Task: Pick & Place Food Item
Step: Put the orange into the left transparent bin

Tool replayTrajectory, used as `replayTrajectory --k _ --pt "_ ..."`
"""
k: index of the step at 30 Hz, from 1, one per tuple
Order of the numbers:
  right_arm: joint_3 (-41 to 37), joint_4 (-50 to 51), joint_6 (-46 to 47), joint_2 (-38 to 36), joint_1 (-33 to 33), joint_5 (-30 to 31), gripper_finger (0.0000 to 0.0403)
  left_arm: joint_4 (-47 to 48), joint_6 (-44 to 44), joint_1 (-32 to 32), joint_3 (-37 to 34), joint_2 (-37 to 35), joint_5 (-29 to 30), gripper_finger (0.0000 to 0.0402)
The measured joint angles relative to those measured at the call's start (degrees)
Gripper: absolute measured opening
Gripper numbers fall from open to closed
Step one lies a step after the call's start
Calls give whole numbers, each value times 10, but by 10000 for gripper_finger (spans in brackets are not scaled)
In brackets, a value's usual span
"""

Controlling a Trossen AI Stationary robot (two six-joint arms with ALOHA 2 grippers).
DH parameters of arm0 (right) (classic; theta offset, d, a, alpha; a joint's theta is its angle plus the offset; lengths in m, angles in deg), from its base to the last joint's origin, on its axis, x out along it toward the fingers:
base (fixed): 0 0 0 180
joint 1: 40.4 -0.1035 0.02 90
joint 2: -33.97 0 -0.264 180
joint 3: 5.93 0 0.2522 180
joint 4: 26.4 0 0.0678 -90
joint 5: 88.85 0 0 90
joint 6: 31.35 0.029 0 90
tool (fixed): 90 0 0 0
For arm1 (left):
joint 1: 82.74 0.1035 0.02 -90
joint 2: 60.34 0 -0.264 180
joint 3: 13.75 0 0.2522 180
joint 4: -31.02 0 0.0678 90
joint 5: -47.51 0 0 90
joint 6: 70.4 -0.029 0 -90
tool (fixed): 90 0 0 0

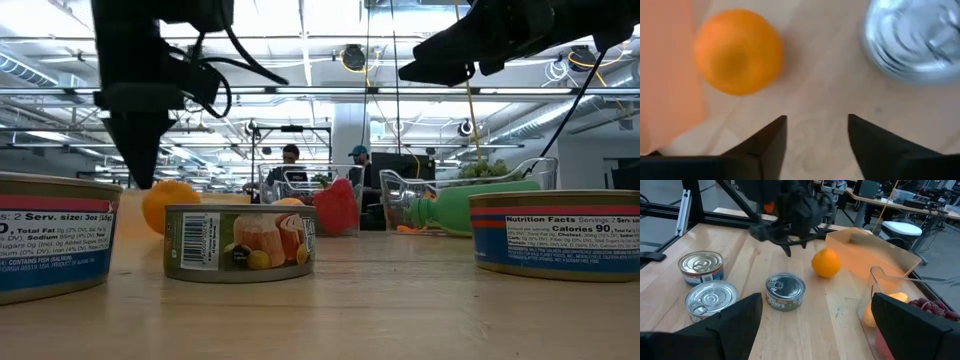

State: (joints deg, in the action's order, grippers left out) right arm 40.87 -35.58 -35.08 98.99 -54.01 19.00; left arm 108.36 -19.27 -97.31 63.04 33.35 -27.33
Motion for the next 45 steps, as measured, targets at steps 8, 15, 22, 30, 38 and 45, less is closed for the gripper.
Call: replayTrajectory --k 8,15,22,30,38,45 --pt "0 0 -2 0 0 0 357 -1 -10 55 1 0 30 332" --pt "0 0 -2 0 0 0 357 -9 -6 111 1 0 10 362" --pt "0 0 -4 0 0 -1 357 -9 -1 150 1 -1 -12 363" --pt "0 1 -16 0 0 -1 357 -91 -62 186 -8 0 -23 363" --pt "0 1 -15 0 0 -1 357 -199 -47 221 -37 0 -26 363" --pt "0 1 -15 0 0 -1 357 -245 -54 217 -67 0 -32 363"
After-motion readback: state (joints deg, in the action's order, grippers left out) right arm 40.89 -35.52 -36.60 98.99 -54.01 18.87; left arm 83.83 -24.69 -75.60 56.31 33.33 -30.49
